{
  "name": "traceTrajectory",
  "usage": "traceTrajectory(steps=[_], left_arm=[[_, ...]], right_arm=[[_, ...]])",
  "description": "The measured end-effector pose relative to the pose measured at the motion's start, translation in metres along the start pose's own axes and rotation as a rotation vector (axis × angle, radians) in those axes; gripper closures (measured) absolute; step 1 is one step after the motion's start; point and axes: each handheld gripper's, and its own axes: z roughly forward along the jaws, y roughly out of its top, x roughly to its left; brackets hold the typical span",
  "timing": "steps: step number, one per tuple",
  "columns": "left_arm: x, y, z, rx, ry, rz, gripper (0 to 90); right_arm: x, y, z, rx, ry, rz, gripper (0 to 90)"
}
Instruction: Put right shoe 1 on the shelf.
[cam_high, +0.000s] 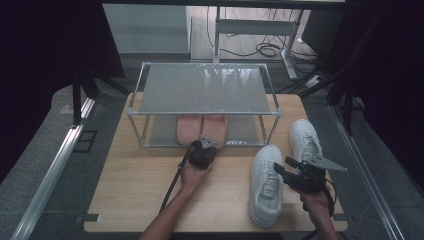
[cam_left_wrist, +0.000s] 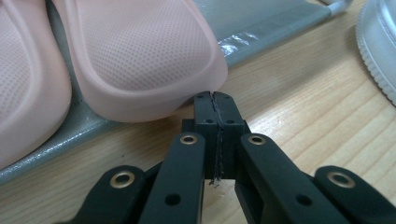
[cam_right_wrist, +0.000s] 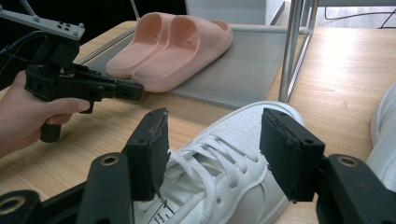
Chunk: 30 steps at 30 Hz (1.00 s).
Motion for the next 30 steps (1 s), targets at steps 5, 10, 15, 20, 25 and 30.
traceTrajectory(steps=[5, 10, 15, 20, 25, 30], left_arm=[[0.005, 0.001, 0.002, 0.001, 0.008, -0.016, 90.0], [0.006, 0.002, 0.002, 0.003, 0.006, -0.018, 90.0], [0.010, 0.003, -0.001, -0.008, 0.006, -0.033, 90.0], [0.014, 0.003, -0.002, -0.005, -0.002, -0.043, 90.0], [0.015, 0.003, -0.001, -0.007, -0.002, -0.046, 90.0], [0.016, 0.005, 0.001, -0.009, -0.001, -0.051, 90.0]], right_arm=[[-0.001, 0.000, -0.001, -0.003, -0.002, 0.002, 42.2], [-0.001, 0.000, -0.001, -0.003, -0.001, 0.000, 42.2], [-0.001, 0.001, -0.002, -0.006, -0.002, 0.003, 42.2], [-0.001, 0.001, -0.002, -0.006, -0.002, 0.002, 42.3], [-0.001, 0.001, -0.002, -0.006, -0.002, 0.002, 42.2], [-0.001, 0.001, -0.002, -0.006, -0.002, 0.002, 42.2]])
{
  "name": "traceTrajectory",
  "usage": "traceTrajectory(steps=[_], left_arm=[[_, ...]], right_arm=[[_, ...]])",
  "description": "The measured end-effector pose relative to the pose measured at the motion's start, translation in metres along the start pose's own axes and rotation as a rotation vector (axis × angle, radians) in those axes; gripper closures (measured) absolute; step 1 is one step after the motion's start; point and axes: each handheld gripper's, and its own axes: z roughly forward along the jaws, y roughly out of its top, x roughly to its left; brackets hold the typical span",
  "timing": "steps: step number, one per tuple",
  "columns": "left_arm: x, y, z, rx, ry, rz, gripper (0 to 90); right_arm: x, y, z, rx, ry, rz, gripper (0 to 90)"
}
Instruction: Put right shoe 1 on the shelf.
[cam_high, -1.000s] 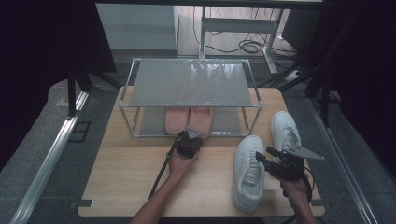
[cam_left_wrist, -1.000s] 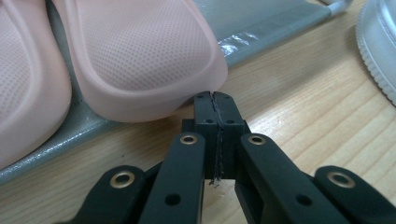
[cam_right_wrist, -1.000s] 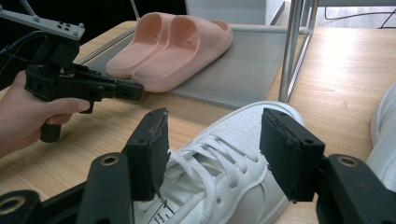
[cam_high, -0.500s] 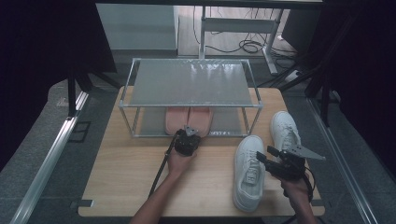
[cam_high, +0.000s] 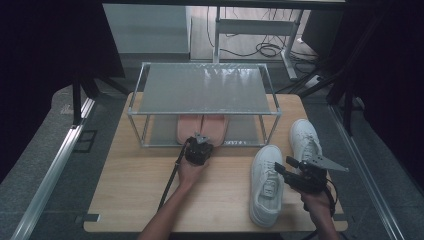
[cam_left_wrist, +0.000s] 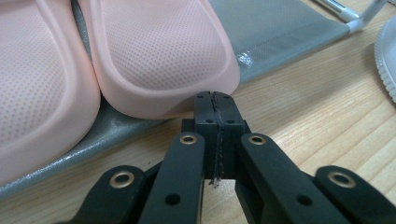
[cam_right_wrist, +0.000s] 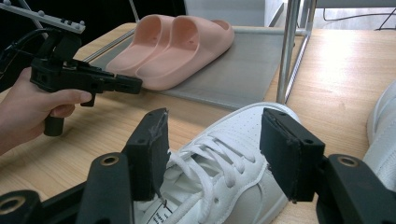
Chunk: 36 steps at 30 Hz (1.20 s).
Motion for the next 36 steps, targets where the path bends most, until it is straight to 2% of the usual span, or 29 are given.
traceTrajectory(steps=[11, 17, 26, 32, 36], left_arm=[[0.001, 0.002, 0.003, 0.000, 0.000, -0.006, 89.9], [0.000, -0.001, -0.002, 0.004, -0.011, 0.000, 89.8], [0.004, -0.017, -0.033, -0.014, -0.043, 0.014, 88.6], [0.008, -0.024, -0.055, -0.042, -0.063, 0.006, 88.2], [0.011, -0.028, -0.066, -0.037, -0.070, 0.008, 87.5]], right_arm=[[-0.001, 0.000, -0.001, -0.002, -0.002, 0.000, 42.3], [-0.001, 0.000, -0.002, -0.003, -0.003, 0.001, 42.2], [0.000, 0.001, -0.002, -0.005, -0.004, 0.000, 42.2], [0.002, 0.001, -0.001, -0.002, 0.000, -0.004, 42.2], [0.003, 0.000, -0.001, -0.002, 0.000, -0.004, 42.2]])
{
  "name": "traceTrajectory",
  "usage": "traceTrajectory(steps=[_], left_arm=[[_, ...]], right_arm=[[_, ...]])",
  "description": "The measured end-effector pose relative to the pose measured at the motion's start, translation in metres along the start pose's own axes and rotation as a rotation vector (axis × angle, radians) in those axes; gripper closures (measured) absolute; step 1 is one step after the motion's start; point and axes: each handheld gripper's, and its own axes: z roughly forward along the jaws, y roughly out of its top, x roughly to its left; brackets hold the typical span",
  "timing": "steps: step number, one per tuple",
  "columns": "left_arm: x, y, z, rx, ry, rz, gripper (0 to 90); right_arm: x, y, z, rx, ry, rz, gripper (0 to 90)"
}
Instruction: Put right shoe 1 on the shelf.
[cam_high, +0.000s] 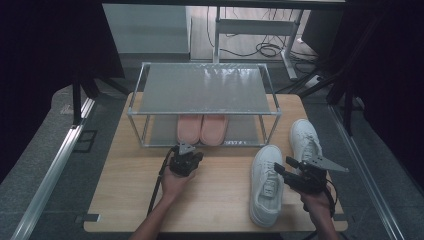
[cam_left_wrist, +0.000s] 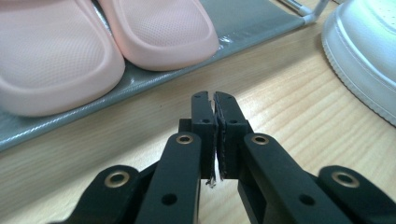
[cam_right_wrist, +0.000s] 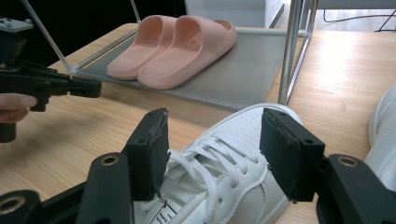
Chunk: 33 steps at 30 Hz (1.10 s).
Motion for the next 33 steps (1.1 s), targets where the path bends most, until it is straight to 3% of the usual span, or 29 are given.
traceTrajectory(steps=[22, 33], left_arm=[[0.007, -0.037, -0.045, 0.030, -0.017, 0.025, 80.6], [0.024, -0.051, -0.065, 0.058, -0.018, 0.015, 62.4]], right_arm=[[0.001, 0.001, -0.001, -0.004, 0.002, -0.001, 42.2], [0.001, 0.001, -0.002, -0.006, 0.001, -0.002, 42.2]])
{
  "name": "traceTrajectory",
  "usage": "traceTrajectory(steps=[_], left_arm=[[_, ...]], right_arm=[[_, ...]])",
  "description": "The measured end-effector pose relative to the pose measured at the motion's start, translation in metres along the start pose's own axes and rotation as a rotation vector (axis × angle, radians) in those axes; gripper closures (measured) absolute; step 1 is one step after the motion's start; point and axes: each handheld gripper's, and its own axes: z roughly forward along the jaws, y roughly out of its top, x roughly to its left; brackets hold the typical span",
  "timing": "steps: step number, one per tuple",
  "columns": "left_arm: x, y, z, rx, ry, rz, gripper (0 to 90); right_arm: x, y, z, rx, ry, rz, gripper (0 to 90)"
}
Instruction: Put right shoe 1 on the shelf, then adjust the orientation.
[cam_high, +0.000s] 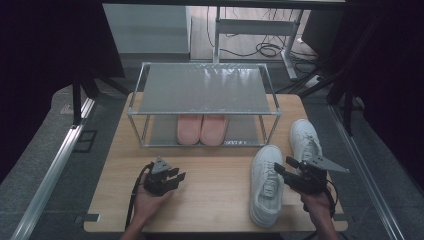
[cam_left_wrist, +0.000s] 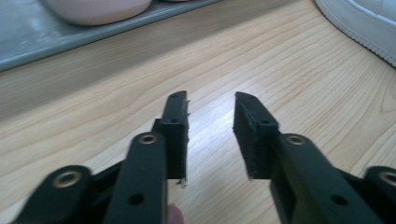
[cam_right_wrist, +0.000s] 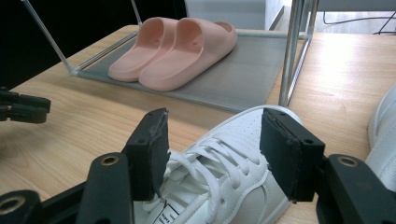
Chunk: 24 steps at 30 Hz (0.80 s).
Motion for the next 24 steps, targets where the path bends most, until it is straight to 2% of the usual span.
traceTrajectory(steps=[6, 9, 16, 19, 24], left_arm=[[0.006, -0.003, -0.007, 0.004, 0.003, -0.006, 50.4], [0.008, -0.004, -0.010, 0.011, 0.006, 0.000, 48.0], [0.014, -0.005, -0.012, 0.007, 0.015, -0.016, 45.6], [0.014, -0.005, -0.013, 0.004, 0.016, -0.023, 44.8], [0.013, -0.005, -0.009, 0.012, 0.006, -0.027, 44.4]], right_arm=[[0.002, 0.000, 0.000, 0.000, 0.004, -0.003, 42.2], [0.001, 0.001, -0.001, -0.004, 0.004, -0.004, 42.3], [0.002, 0.001, -0.002, -0.011, 0.012, -0.009, 44.5], [0.006, 0.002, -0.002, -0.014, 0.021, -0.013, 48.4], [0.011, 0.003, -0.002, -0.004, 0.066, -0.017, 59.8]])
